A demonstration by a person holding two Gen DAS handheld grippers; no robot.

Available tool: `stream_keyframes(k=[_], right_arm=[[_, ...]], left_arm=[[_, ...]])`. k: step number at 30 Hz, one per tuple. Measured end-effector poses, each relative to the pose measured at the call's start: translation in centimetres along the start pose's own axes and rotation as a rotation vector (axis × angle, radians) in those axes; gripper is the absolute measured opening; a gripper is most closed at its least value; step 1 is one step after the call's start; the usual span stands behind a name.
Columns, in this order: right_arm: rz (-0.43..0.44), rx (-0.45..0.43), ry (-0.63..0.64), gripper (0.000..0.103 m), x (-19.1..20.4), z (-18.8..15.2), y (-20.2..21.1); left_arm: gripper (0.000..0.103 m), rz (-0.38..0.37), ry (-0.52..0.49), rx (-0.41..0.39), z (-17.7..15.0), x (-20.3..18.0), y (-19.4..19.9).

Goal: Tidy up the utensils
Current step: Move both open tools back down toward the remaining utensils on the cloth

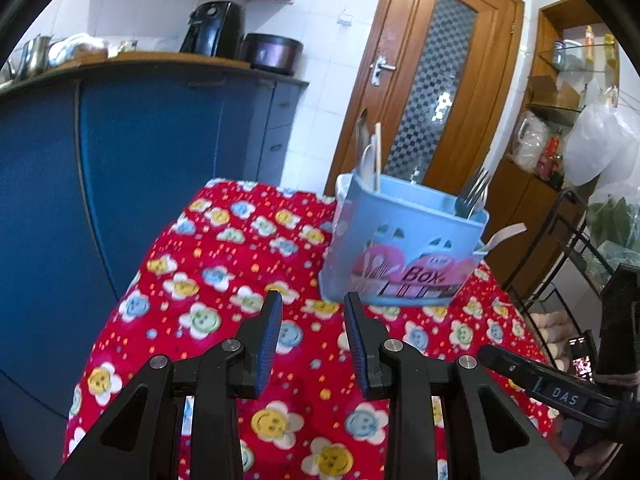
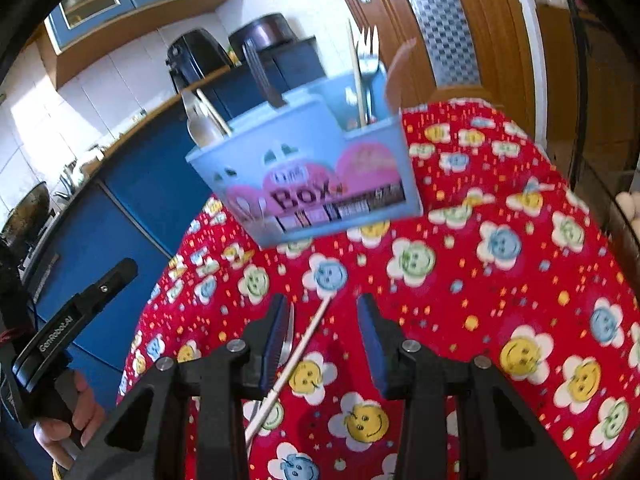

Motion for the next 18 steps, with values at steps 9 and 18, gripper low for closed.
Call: stream_keyframes(k=[9, 18], right_arm=[[-0.002, 0.117, -0.007, 0.039, 0.6, -2.3, -2.8], [-0.019, 0.211, -0.022, 0.025, 0.8, -3.6, -5.2]], left_arm=[[0.032, 0.03, 0.027, 0.053, -2.2, 2.2, -0.6], [0.032, 0.039, 0.039, 0.081, -3.3, 3.4, -1.1]])
Point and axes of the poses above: each gripper's, at about its wrist camera, not at the fingertips, and y roughly against the way its jaws point, x to its left, z to its top, the point moved 6 cm from there along -y, roughly the way its jaws point, and after that the axes turned 14 degrees about z, right-handed, at the moved point
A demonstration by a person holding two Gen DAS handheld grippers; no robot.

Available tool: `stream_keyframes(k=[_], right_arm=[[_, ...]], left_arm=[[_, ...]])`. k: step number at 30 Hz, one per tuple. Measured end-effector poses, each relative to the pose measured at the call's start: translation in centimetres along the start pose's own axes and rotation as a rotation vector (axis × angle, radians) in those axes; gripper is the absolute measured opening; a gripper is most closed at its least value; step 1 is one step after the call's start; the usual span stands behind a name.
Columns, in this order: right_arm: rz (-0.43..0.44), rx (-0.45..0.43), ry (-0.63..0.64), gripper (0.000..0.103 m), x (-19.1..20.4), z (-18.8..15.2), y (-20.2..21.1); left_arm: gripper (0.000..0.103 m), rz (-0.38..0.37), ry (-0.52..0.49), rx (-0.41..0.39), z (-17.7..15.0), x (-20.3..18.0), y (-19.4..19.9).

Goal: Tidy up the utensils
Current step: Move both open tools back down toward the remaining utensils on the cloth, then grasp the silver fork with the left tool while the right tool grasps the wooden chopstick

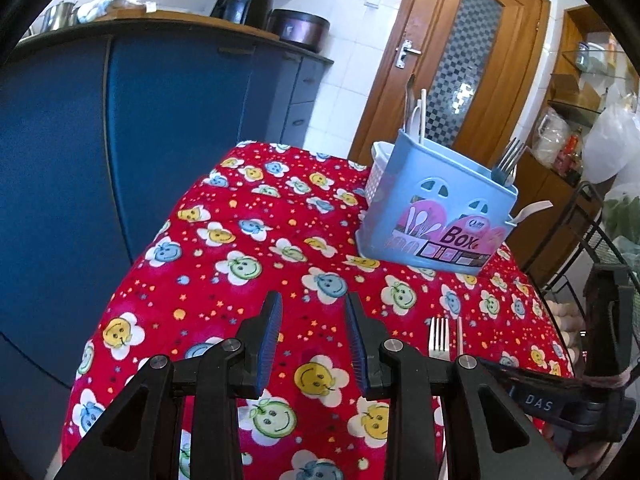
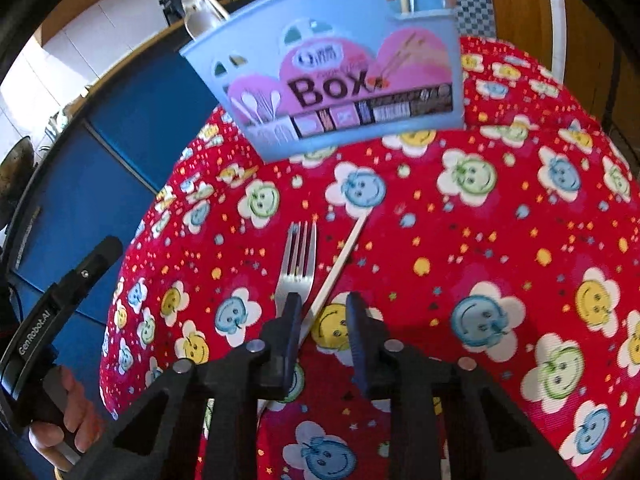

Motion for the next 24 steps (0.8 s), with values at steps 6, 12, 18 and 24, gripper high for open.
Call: stream_keyframes(k=[6, 12, 18, 24], right_arm=[[-0.016, 0.031, -0.003, 0.023, 0.1, 0.3, -0.6], [0.025, 0.036, -0.054, 0.013, -0.7, 0.7, -0.6], [0.066, 0.016, -0.1, 0.007, -1.6, 0.6, 0.2], [0.036, -0.015, -0.079, 0.007, -2.2, 0.5, 2.0]], left_arm=[[0.032, 0.002, 0.017, 0.015, -0.4, 0.5, -0.4], [0.032, 0.0, 0.002, 0.033, -0.8, 0.1, -0.5], [0.032, -0.029, -0.046, 0.058, -1.4, -1.9, -0.4], [0.032, -0.061, -0.087, 0.094, -2.2, -3.8, -0.6]])
Point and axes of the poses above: each gripper's, at about its wrist camera, not at the fingertips, and y roughly against the way its jaws point, x to its left, z to its top, the point moved 6 cm from there along -y, roughly the way its jaws point, and after that the axes turned 14 degrees about z, right-handed, at the moved point
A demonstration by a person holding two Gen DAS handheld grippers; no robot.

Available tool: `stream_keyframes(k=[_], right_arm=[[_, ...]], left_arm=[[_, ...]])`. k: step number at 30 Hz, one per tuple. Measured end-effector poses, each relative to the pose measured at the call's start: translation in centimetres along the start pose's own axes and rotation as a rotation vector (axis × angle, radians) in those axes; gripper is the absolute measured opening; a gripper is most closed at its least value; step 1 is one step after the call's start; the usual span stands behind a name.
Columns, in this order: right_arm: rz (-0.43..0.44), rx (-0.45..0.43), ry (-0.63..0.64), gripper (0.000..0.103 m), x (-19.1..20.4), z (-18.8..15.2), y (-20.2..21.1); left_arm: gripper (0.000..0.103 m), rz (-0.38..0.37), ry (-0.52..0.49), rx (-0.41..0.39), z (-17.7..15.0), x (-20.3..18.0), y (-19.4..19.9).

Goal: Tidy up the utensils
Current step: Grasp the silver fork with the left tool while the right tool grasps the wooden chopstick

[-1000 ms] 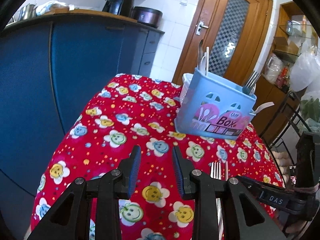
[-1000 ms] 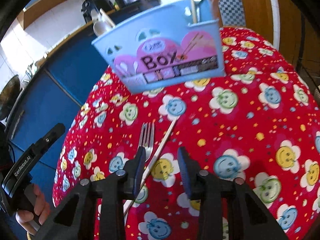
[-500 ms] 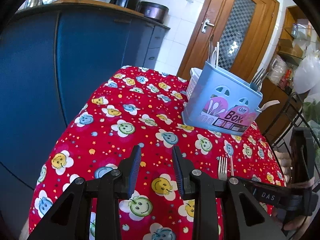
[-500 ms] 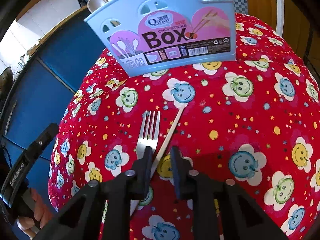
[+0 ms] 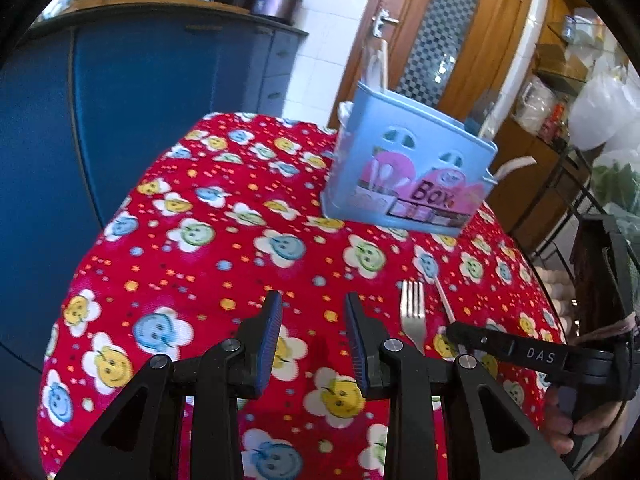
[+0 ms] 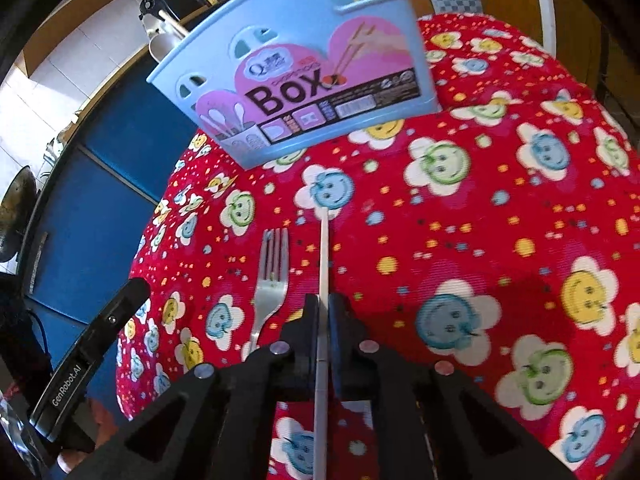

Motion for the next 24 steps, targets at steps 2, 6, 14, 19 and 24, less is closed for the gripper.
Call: stream_keyframes(k=[2, 6, 14, 19, 24], right_arm=[[-0.02, -0.019, 0.008, 0.007, -0.4, 0.2, 0.8], [-0.051, -0.037, 0.009, 0.007, -1.8, 0.3, 2.3], [-0.069, -0.026, 0.018, 0.007, -3.4, 0.0, 3.2], [-0.063, -0.013, 0.029, 0.008, -3.5, -0.1, 3.0], [-0.065, 0.016, 0.054, 0.007, -3.3, 0.1, 2.7]], left_arm=[[0.032, -0.016, -0.005, 0.016, -0.2, -0.6, -0.2], [0.032, -0.061, -0.03, 0.06, -0.7, -2.2, -0.9], [0.032, -0.117, -0.12, 0.166, -2.7, -5.9, -2.2], [0.032, -0.112, -0.202, 0.221, -3.8, -8.0, -2.7], [0.028, -0.063, -0.311, 0.233, -4.1, -9.1, -3.1]])
Point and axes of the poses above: each gripper's, at about its wrist camera, not at the fingertips, and y roughly against the way its jaws point, x to its left, z to its top, the point moved 6 cm from there along -y, roughly the way its jaws point, and after that the axes turned 14 degrees about z, right-handed, at the moved point
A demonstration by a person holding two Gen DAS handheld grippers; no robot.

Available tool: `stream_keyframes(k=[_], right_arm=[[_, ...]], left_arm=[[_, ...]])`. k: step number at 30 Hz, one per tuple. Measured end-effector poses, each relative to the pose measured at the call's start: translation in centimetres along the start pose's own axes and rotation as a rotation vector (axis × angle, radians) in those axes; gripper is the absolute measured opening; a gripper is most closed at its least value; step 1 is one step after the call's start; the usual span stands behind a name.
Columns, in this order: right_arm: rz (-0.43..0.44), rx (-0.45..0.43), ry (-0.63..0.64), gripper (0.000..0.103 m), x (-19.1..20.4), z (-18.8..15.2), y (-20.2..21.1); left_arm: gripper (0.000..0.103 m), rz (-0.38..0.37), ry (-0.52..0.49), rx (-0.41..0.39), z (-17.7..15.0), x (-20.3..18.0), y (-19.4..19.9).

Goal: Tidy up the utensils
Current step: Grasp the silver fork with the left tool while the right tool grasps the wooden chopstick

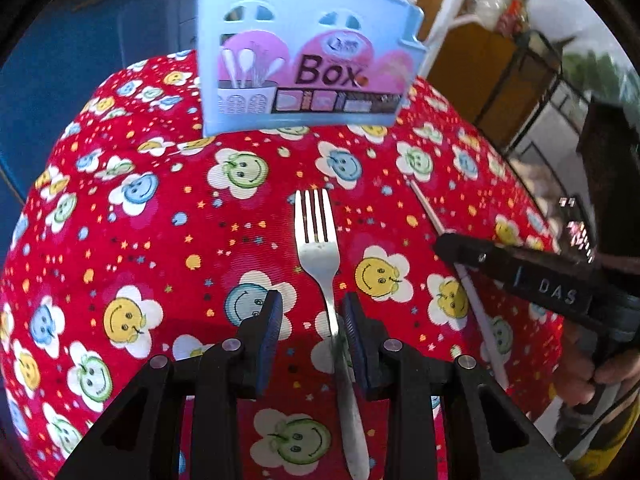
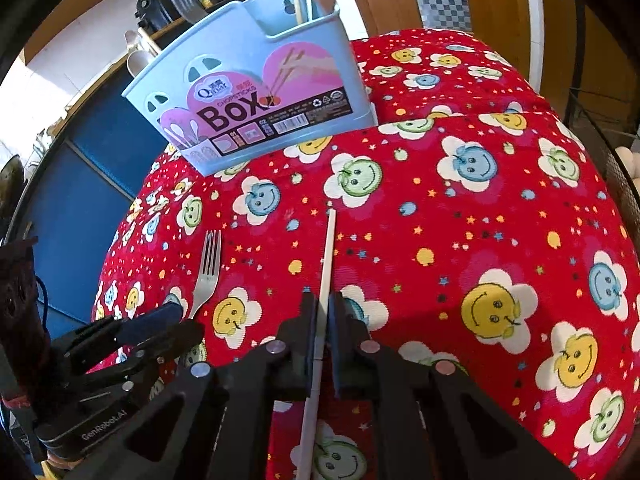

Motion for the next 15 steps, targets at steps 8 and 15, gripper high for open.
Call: stream_keyframes(k=[8, 15], right_arm=[[-0.033, 0.103, 0.058, 0.007, 0.2, 0.9, -0.9], [-0.047, 0.139, 0.076, 0.009, 0.5, 1.2, -1.4]], left_arm=[[0.014, 0.021, -0.12, 0.078, 1.5, -0.5, -0.9], [0.005, -0.015, -0.088, 0.097, 2.2, -0.1, -1.2]])
Point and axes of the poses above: each gripper's, at about its wrist camera, not at the fingertips, and y roughly against the way its jaws point, x to its left, z to its top, the point moved 6 cm from there along -y, roughly the way its jaws point, and after that the axes turned 14 degrees about z, right-handed, at the moved point
